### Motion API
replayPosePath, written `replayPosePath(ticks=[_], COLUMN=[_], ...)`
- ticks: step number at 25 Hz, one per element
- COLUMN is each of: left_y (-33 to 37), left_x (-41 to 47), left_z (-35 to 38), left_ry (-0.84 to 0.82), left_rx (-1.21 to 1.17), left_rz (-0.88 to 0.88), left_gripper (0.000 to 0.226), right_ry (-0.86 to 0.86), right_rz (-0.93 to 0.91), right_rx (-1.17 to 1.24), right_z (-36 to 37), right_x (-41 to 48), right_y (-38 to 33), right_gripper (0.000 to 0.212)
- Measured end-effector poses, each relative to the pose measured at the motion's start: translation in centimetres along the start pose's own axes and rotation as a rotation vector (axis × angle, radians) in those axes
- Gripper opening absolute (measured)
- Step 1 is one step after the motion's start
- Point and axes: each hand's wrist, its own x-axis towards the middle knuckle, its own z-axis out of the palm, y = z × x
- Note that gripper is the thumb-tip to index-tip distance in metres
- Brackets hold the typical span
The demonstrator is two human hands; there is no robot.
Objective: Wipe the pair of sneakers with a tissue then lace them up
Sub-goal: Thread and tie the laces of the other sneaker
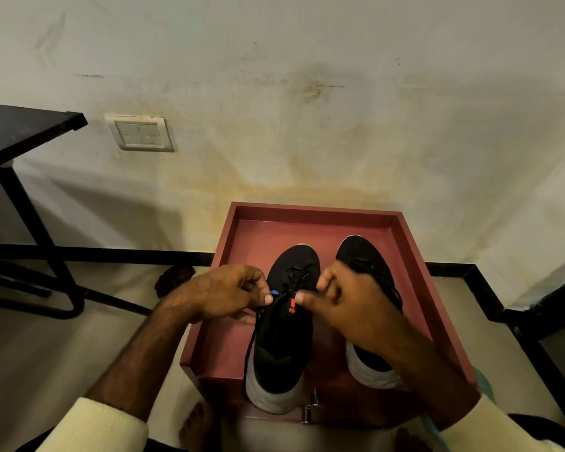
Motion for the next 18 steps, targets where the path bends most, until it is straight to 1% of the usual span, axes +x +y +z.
replayPosePath(ticks=[1, 2, 3, 8, 12, 15, 18], left_y=[0.0, 0.1, 0.2, 0.3, 0.7, 0.8, 1.0], left_x=[0.0, 0.1, 0.2, -0.6, -0.9, -0.9, -1.1], left_z=[0.0, -0.1, -0.2, -1.1, -1.1, -0.9, -0.8], left_ry=[0.011, 0.026, 0.036, 0.089, 0.237, 0.282, 0.362], left_rx=[-0.002, 0.003, 0.013, 0.071, -0.009, -0.026, -0.06], left_rz=[-0.008, -0.015, -0.02, -0.004, 0.026, 0.015, 0.021], left_gripper=[0.008, 0.008, 0.008, 0.015, 0.021, 0.021, 0.02], right_ry=[-0.088, -0.133, -0.139, -0.105, -0.105, -0.085, -0.057], right_rz=[0.037, 0.061, 0.069, 0.081, 0.109, 0.112, 0.105], right_rx=[-0.06, -0.103, -0.113, -0.096, -0.081, -0.108, -0.104], right_z=[0.6, 1.1, 1.5, 1.3, 1.3, 1.3, 1.1], right_x=[-0.5, -0.8, -0.9, -0.7, -0.4, -0.3, -0.1], right_y=[-0.1, -0.3, -0.2, -0.1, -0.2, -0.1, -0.1], right_gripper=[0.036, 0.036, 0.034, 0.029, 0.03, 0.032, 0.032])
